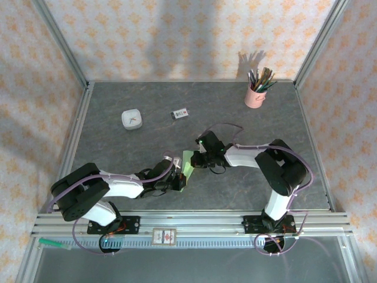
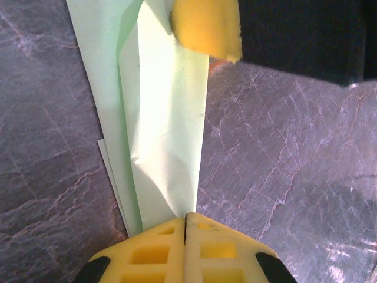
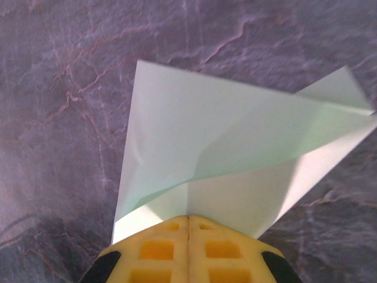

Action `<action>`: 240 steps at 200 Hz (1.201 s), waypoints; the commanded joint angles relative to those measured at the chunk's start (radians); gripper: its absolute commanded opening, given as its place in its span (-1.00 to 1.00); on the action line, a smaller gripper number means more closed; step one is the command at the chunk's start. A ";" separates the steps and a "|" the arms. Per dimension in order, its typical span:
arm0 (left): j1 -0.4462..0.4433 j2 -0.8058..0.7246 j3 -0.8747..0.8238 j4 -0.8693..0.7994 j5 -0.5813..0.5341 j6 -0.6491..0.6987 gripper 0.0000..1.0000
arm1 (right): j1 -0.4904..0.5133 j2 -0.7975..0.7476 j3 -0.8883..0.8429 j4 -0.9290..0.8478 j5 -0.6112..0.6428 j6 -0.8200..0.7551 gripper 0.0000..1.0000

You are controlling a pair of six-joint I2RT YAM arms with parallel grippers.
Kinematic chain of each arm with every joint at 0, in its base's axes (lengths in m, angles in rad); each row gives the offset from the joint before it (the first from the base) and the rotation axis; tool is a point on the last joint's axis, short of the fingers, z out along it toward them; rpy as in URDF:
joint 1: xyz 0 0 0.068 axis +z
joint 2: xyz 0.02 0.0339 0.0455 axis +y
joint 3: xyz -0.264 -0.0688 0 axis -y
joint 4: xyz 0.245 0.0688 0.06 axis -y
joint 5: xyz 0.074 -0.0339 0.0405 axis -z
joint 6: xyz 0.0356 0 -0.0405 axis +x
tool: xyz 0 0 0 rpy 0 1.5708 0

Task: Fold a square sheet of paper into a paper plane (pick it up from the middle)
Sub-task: Perform the fifth fold on the wing at the bottom-center of the table.

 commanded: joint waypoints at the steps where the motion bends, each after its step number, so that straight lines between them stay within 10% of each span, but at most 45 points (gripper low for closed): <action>1: -0.013 0.067 -0.060 -0.266 -0.037 0.031 -1.00 | -0.050 0.027 0.026 -0.034 0.134 -0.033 -0.97; 201: -0.018 0.019 0.092 -0.274 -0.031 0.055 -1.00 | -0.153 -0.176 -0.006 -0.006 0.162 -0.003 -0.88; 240: -0.016 -0.059 0.178 -0.229 -0.018 -0.008 -0.67 | -0.096 -0.334 -0.110 -0.038 0.283 0.083 -0.73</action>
